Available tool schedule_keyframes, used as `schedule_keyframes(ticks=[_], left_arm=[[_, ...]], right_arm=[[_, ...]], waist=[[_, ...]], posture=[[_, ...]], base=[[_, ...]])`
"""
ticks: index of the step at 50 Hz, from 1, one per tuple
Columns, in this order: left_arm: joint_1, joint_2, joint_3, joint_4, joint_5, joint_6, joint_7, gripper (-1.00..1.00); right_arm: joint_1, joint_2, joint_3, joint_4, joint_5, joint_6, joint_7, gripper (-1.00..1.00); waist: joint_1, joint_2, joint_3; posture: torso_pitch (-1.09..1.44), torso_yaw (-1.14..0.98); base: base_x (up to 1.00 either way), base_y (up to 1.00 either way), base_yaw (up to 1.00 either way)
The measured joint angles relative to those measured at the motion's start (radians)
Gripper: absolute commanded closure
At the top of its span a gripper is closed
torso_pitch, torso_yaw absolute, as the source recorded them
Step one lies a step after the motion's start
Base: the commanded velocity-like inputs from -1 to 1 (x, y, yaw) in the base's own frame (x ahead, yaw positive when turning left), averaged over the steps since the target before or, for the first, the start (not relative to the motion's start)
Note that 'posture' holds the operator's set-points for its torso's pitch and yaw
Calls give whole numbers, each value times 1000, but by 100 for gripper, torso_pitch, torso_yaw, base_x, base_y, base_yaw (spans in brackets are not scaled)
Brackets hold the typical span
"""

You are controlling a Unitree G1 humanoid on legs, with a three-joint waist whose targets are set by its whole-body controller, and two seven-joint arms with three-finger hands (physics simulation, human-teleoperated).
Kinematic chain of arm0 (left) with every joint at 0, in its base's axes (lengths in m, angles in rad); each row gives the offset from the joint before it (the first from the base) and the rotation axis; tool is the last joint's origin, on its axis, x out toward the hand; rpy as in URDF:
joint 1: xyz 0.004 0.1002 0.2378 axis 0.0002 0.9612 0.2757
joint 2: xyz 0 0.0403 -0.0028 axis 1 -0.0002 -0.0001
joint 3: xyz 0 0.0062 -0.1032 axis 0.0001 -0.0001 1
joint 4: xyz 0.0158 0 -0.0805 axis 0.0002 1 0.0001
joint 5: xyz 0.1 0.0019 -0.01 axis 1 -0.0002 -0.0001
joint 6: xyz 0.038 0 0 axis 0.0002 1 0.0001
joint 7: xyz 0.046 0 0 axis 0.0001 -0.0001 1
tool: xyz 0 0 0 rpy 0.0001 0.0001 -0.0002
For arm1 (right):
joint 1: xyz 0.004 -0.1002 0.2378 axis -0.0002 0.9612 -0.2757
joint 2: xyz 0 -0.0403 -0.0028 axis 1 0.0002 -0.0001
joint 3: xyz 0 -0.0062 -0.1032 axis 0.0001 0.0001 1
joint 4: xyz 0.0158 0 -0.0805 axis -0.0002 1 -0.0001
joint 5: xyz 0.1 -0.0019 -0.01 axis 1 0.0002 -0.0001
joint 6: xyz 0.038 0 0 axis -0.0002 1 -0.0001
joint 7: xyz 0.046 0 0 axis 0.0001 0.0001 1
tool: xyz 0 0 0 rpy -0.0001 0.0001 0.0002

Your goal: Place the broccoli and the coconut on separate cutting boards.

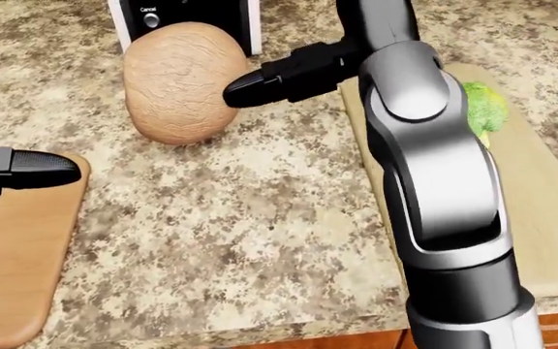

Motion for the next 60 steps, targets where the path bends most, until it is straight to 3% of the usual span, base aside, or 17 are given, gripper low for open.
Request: schedule_keyframes(ticks=[3,16,32,46,53,60], left_arm=[[5,1,4,-10,-2,3,0,-100],[23,-5,4,-13,2,-4,0,-100],[21,-1,13,-19,0,3,-6,-100],[10,10,13,-9,-5,5,-3,-100],[29,6,22,-13,-6,-5,-6,-100],[38,3,20,-12,-2,-13,-4,-100]], right_arm=[[5,11,29,6,-32,-16,27,-100],[12,82,60,35,-149,-31,121,-100],[-29,100,50,150,-199,-100,147,-100],[-19,-3,-23,-12,-169,7,142,-100],[40,-58,-23,-243,-153,138,178,-100],[86,-91,-54,-361,-144,217,197,-100]], waist=[[-1,0,-1],[-2,5,0],[9,8,-2],[46,0,-1],[72,-8,-1],[100,-15,-3]], posture=[[0,0],[0,0],[0,5],[0,12],[0,15],[0,19]], base=[[0,0,0],[0,0,0],[0,0,0],[0,0,0],[0,0,0],[0,0,0]])
